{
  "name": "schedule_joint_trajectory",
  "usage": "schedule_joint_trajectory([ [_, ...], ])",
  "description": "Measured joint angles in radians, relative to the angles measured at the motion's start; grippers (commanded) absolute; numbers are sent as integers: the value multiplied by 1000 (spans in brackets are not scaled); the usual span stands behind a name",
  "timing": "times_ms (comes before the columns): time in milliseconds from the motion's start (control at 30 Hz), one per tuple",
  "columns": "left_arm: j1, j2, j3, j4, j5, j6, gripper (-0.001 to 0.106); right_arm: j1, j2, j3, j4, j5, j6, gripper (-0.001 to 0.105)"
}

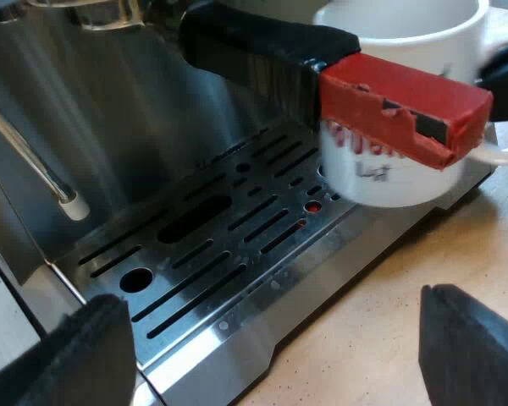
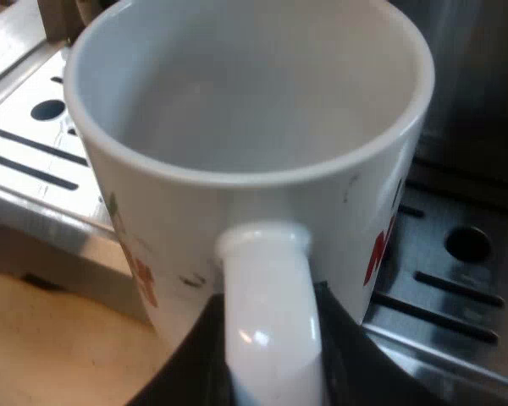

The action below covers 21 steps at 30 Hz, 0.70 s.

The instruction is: Place mug into machine

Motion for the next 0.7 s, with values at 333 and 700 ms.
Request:
schedule_joint_trajectory([
  [333,0,0,0,0,0,0,71,0,190,-109,-74,-12,0,0],
  [700,0,0,0,0,0,0,71,0,317,-213,-109,-29,-35,10],
])
